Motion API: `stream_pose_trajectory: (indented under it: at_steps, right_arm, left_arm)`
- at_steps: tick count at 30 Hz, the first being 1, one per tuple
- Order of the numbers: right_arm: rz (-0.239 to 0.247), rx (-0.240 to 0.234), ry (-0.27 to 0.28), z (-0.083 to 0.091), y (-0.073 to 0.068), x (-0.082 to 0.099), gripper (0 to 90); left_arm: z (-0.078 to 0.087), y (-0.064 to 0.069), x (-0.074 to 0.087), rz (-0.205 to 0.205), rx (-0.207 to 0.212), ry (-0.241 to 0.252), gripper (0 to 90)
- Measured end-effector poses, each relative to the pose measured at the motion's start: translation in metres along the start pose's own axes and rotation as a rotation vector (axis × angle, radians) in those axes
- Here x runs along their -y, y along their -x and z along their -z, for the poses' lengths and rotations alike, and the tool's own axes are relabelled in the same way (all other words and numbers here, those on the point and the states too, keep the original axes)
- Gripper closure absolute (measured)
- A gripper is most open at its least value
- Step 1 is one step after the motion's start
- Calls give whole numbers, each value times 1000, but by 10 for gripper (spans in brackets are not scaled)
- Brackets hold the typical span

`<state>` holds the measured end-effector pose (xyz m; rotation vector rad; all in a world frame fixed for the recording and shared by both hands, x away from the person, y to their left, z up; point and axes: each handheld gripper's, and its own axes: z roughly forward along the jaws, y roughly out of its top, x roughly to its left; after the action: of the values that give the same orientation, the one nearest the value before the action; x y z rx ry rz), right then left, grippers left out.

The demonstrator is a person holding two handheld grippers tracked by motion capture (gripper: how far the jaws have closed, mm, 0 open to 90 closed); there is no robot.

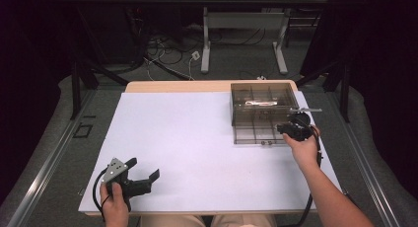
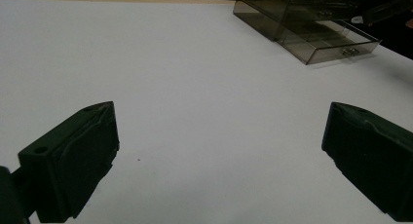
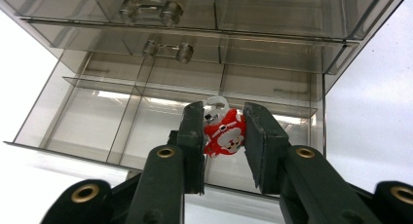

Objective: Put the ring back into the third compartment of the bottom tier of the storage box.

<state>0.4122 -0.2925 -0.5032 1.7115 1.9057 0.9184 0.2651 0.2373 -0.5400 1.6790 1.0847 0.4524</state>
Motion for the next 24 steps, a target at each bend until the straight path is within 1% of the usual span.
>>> stream_pose_trajectory:
  at_steps: [5, 8, 11, 24]
  right_arm:
    - [-15, 12, -13, -5, 0, 0, 705]
    - [-6, 18, -17, -7, 2, 0, 704]
    - [-20, 29, -28, -10, 2, 1, 704]
    - [-22, 43, -49, -14, 5, 3, 703]
  left_arm:
    - [0, 0, 0, -2, -1, 0, 3]
    - [1, 0, 0, -2, 0, 0, 3]
    - [1, 0, 0, -2, 1, 1, 3]
    - [1, 0, 0, -2, 1, 1, 3]
